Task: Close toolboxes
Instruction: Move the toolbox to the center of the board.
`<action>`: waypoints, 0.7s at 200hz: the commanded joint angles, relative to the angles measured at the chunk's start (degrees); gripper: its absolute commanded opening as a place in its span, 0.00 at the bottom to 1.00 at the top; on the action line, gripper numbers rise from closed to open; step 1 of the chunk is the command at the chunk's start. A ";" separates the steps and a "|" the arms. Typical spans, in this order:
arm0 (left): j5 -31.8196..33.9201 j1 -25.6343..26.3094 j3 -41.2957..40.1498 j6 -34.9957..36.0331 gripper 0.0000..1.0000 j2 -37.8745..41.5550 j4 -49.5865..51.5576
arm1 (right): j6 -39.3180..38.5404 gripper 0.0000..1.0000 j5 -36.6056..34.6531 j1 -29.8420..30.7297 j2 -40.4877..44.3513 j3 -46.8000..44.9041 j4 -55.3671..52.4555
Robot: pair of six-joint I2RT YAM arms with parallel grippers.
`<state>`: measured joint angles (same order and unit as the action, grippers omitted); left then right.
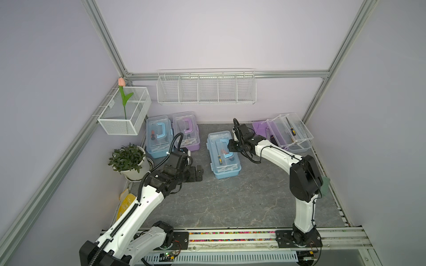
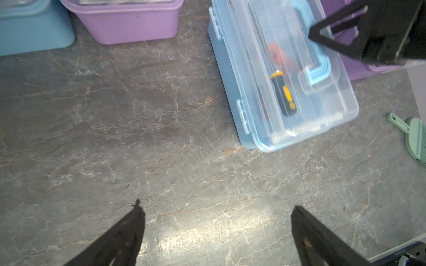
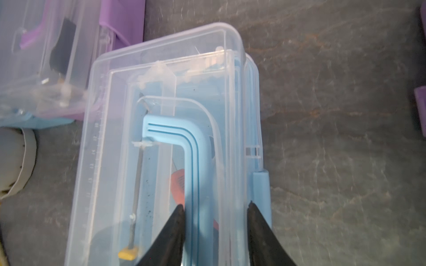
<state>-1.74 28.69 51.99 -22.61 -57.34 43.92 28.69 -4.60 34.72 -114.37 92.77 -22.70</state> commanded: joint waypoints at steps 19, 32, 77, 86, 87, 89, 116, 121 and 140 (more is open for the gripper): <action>-0.46 2.78 -4.43 -8.12 0.97 2.07 -4.47 | 0.60 0.33 -1.83 -1.00 -12.89 6.44 12.89; -1.37 3.69 -8.35 -10.77 0.94 2.55 -9.89 | 0.05 0.34 1.12 -0.92 -15.85 10.52 13.02; -1.04 7.44 -7.40 -11.34 0.90 -5.96 -16.67 | -4.20 0.49 0.95 -0.95 -12.96 13.29 8.29; -1.44 8.25 -6.39 -11.32 0.89 -8.39 -18.69 | -4.88 0.52 0.04 -1.21 -10.15 10.46 8.52; -1.48 8.33 -6.07 -11.32 0.89 -8.66 -18.69 | -4.96 0.52 -0.10 -1.18 -9.81 10.09 8.54; -1.51 8.49 -5.81 -11.29 0.88 -9.21 -19.09 | -5.13 0.53 -0.46 -1.15 -8.88 9.47 8.54; -1.60 10.64 -1.65 -10.40 0.87 -16.97 -22.87 | -9.12 0.61 -3.85 -1.59 2.38 -0.35 6.13; -1.60 10.77 -1.07 -10.44 0.87 -18.16 -23.19 | -10.03 0.62 -4.24 -1.74 4.49 -2.36 5.42; -1.25 10.78 0.14 -10.22 0.85 -21.53 -26.12 | -12.57 0.64 -6.08 -3.13 11.04 -8.95 1.02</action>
<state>-3.14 39.29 49.54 -32.53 -75.72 23.42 21.23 -6.87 33.19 -111.55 90.08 -15.42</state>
